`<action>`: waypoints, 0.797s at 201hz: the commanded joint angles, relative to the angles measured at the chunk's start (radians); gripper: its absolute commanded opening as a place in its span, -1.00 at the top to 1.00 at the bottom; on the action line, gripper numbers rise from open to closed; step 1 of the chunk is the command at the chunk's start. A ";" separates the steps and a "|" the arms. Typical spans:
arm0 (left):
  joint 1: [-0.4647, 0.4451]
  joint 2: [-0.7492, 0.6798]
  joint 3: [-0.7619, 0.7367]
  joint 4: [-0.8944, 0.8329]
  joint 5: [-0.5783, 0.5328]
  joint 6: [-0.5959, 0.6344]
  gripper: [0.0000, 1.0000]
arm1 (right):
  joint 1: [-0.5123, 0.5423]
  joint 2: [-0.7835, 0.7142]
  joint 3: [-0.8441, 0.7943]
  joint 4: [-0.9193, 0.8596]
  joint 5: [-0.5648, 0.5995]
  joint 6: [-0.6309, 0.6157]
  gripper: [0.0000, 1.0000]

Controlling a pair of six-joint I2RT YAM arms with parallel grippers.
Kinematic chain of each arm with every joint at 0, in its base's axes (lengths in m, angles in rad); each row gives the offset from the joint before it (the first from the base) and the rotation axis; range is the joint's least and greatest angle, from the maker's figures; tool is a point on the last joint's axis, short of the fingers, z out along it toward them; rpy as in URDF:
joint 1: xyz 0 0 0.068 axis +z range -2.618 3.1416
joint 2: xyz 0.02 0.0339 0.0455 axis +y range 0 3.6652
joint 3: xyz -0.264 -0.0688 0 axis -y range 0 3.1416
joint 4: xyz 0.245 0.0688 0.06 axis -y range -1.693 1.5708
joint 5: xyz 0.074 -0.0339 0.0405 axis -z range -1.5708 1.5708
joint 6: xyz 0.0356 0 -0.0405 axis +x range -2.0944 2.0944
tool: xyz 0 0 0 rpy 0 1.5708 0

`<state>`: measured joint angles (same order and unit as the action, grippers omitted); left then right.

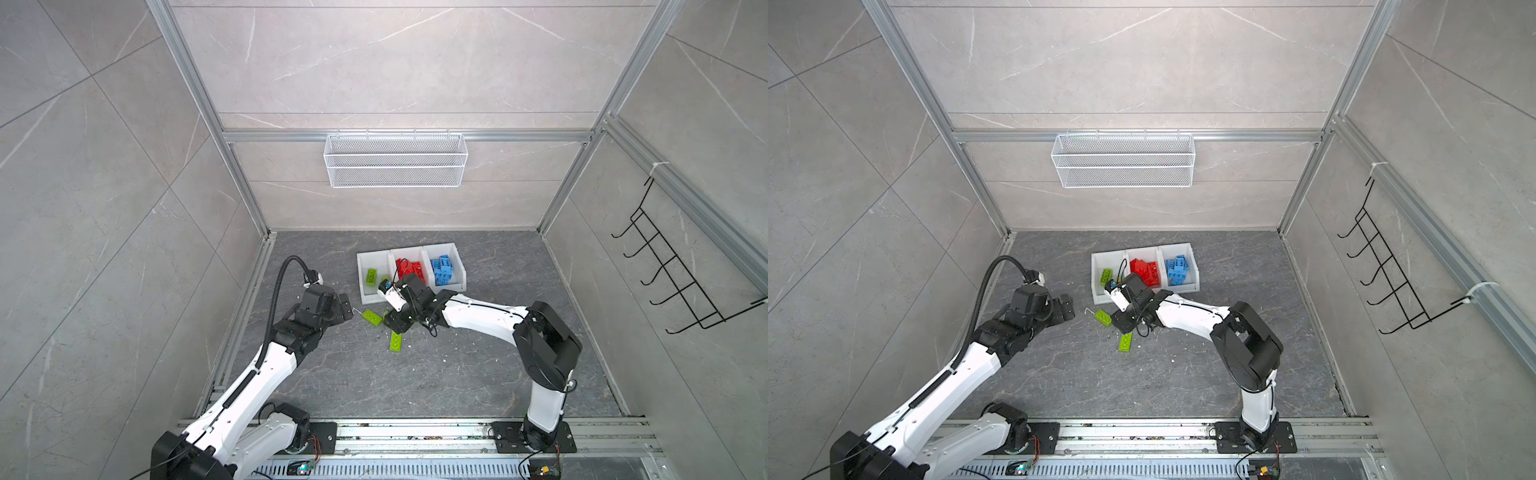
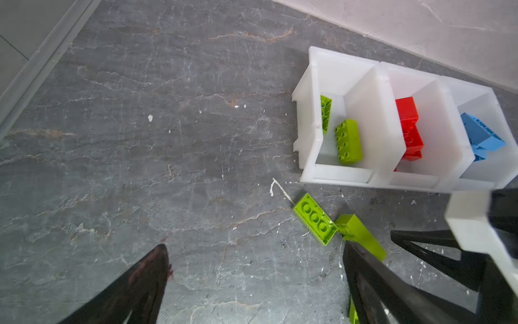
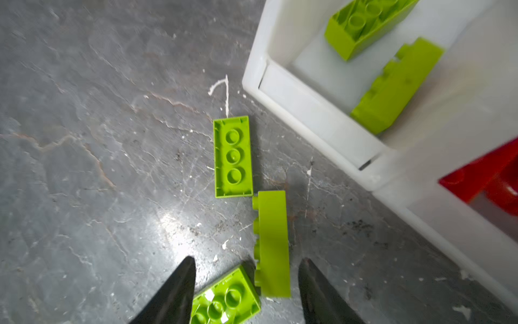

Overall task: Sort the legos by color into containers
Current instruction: 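Withdraw the left gripper while the right gripper grasps a lime-green brick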

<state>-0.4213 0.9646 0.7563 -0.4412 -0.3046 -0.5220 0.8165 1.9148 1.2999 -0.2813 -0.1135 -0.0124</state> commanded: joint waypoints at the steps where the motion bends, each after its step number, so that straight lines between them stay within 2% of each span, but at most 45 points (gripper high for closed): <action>1: 0.013 -0.064 -0.021 0.026 -0.006 0.044 -0.99 | 0.010 0.045 0.056 -0.113 0.080 -0.023 -0.18; 34: 0.017 -0.096 -0.056 0.063 -0.002 0.051 -0.99 | 0.016 0.101 0.091 -0.121 0.096 -0.013 -0.12; 92: 0.017 -0.064 -0.104 0.129 0.000 0.074 -0.99 | 0.019 0.151 0.110 -0.085 0.100 0.012 0.19; 160: 0.019 -0.112 -0.171 0.187 -0.050 0.113 -0.99 | 0.019 0.097 0.112 -0.054 0.086 0.051 0.57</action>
<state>-0.4095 0.8833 0.5968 -0.3138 -0.3172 -0.4541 0.8291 2.0445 1.3804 -0.3470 -0.0257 0.0086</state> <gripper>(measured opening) 0.994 0.260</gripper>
